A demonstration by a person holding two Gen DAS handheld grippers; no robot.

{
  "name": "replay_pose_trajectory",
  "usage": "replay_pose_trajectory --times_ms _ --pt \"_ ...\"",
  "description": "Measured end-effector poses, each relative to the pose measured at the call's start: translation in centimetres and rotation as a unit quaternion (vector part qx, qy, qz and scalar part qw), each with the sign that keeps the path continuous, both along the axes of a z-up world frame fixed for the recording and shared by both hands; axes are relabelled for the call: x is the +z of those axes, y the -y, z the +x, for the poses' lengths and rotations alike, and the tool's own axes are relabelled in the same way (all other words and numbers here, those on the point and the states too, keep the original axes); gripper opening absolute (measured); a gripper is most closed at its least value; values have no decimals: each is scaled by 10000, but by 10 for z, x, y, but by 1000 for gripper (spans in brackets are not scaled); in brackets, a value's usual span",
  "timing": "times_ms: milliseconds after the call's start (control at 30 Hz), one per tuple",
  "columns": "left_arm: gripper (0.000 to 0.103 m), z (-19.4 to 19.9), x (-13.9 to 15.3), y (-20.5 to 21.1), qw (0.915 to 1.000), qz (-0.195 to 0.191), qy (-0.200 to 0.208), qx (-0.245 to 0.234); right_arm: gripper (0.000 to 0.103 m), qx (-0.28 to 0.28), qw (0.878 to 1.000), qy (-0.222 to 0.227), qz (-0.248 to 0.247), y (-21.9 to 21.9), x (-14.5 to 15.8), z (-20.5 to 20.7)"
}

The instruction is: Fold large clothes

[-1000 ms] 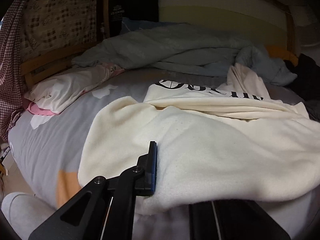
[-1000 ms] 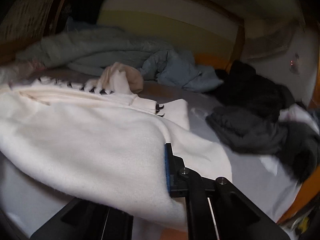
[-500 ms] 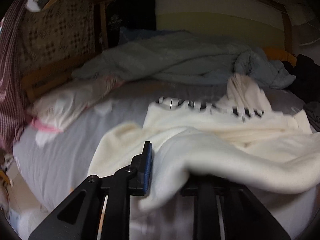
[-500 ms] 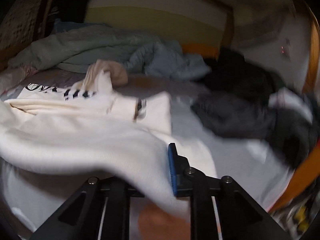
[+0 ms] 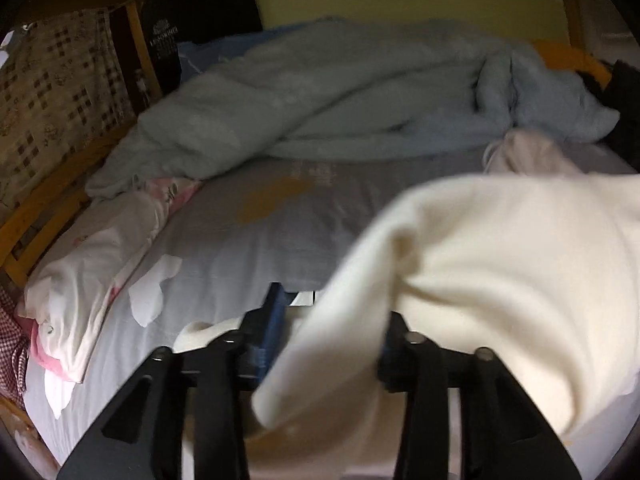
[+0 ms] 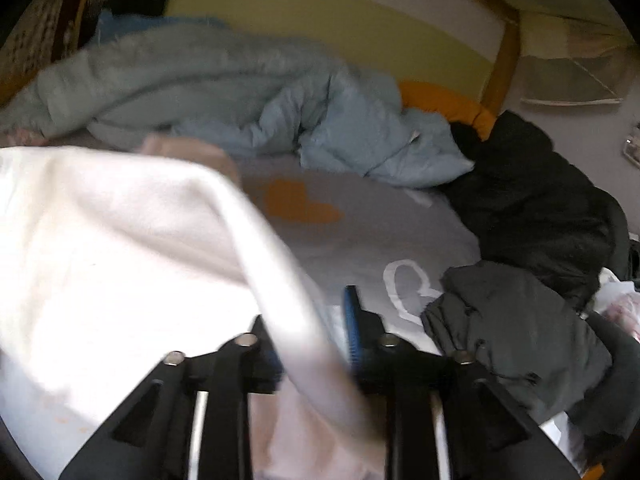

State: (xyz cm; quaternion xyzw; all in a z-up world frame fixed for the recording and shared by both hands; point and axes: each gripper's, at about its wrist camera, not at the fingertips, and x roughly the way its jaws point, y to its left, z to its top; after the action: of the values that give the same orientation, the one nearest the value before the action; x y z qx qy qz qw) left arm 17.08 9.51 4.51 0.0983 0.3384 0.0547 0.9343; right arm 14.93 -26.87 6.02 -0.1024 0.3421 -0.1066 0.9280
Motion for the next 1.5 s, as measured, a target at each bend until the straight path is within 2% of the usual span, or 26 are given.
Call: replay_pose_trajectory --times_ms 67,133,200,267,367,433,500,567,600,667,800,900,933,967,1000,1067,1100,1133,1167,1233,1300,1367,1433,1500 --pt "57 -6 -9 -9 10000 -77 47 -39 50 -38 10000 -36 -5 4 -14 7" --pt "68 -19 -11 -17 9998 -41 167 -28 55 6 10000 -66 56 10 -19 7" --pt "70 -33 0 -29 9994 -232 242 -106 68 39 10000 -38 67 20 -17 2" --pt "75 -47 15 -43 9977 -543 407 -78 73 18 9998 6 210 34 -9 -7" --pt "79 -63 25 -57 9956 -795 504 -34 73 -259 9976 60 637 64 3 -25" --pt "81 -68 26 -61 9959 -740 518 35 73 -531 9955 120 775 80 8 -31" --pt "81 -72 25 -68 9941 -827 616 341 73 -797 9926 149 903 96 10 -40" --pt "81 -80 25 -78 9884 -1184 694 655 73 -874 9887 105 1217 107 10 -47" --pt "81 -87 26 -82 9852 -1412 736 639 73 -847 9870 77 1360 110 8 -51" --pt "81 -96 26 -85 9832 -1539 782 593 73 -780 9854 26 1510 111 3 -60" --pt "82 -90 12 -92 9863 -1454 461 629 73 -435 9813 -292 1850 100 -17 -80" --pt "82 -71 -16 -100 9838 -1691 -169 564 73 -199 9694 -499 2395 95 -33 -85" --pt "81 -62 -28 -100 9813 -1817 -467 422 73 -127 9651 -560 2556 94 -38 -85" --pt "81 -54 -41 -97 9776 -1948 -769 183 68 -48 9605 -613 2714 93 -42 -84" --pt "77 -48 -52 -94 9757 -1974 -948 0 57 60 9558 -670 2863 91 -47 -81" --pt "57 -44 -61 -93 9727 -2132 -908 -112 43 211 9508 -770 2995 87 -55 -74" --pt "35 -47 -56 -95 9698 -2296 -815 -95 27 188 9552 -812 2840 82 -59 -70" --pt "20 -52 -48 -95 9718 -2254 -689 23 20 158 9610 -790 2647 78 -60 -68" --pt "18 -59 -37 -96 9747 -2177 -506 75 13 163 9679 -646 2425 72 -56 -71" --pt "15 -77 -13 -97 9753 -2203 -84 86 11 160 9774 -118 2105 66 -37 -86" --pt "15 -91 4 -95 9738 -2265 190 26 9 153 9813 339 1887 60 -18 -102" --pt "14 -102 12 -88 9785 -2020 414 15 8 -38 9853 636 1584 53 -4 -112" --pt "15 -103 4 -80 9870 -1564 368 97 8 -210 9899 733 1199 46 -3 -114" --pt "16 -88 -22 -76 9928 -1134 -96 360 8 -304 9940 431 960 44 -15 -103"
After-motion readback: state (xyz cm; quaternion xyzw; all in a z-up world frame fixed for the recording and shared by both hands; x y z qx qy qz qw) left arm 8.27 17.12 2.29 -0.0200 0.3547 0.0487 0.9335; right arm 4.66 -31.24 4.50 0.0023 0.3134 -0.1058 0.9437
